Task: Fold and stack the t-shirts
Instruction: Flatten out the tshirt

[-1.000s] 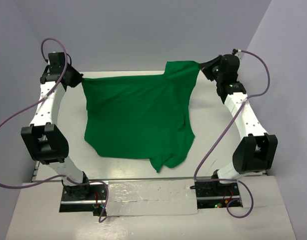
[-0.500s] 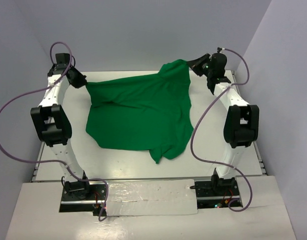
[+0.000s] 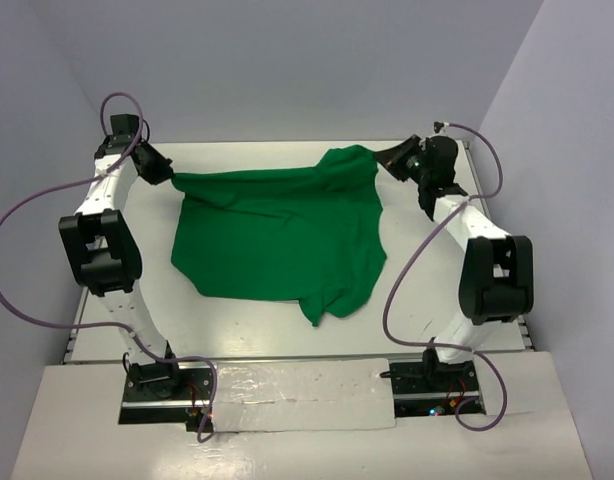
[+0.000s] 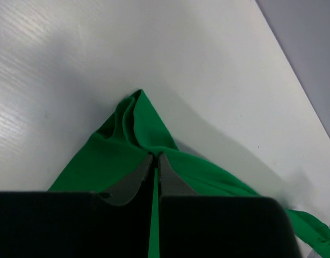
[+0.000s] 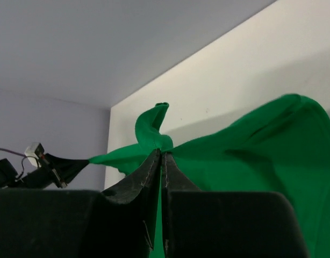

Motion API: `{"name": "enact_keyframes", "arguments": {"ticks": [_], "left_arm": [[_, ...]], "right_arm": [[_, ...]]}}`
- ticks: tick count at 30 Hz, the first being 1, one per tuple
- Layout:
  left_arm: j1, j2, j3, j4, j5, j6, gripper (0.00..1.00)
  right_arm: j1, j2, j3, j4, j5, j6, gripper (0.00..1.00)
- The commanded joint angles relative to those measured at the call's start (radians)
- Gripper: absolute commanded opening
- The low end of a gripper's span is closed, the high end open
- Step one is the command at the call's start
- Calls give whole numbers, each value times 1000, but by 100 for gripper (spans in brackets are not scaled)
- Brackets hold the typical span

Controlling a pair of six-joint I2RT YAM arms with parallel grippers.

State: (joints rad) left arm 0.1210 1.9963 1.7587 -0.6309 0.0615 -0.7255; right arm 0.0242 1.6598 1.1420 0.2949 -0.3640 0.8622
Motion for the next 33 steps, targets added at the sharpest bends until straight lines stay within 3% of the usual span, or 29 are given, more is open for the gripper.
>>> {"name": "enact_keyframes", "arguments": {"ticks": [1,7,13,17,21,27,33], "left_arm": [[11,-155,-13,9,-10,20,10],[9,-410,57,-41,-5,60,10],[10,-664,79,17,91,88,10],[11,-808,192,-42,155,115,10],[11,-901,269,-47,208,107,10],[11,-961,372,-58,249,76,10],[11,-1020,261,-47,250,68,10]], "right_arm": [[0,-203,-36,-15,19,-94,9],[-3,-460,101,-211,71,-164,9],[-4,-686,261,-325,122,-173,9],[-4,-822,382,-413,182,-191,9],[-4,-900,530,-476,242,-208,9],[-4,-891,728,-576,298,-233,9],[-3,-878,719,-602,347,-263,9]]}}
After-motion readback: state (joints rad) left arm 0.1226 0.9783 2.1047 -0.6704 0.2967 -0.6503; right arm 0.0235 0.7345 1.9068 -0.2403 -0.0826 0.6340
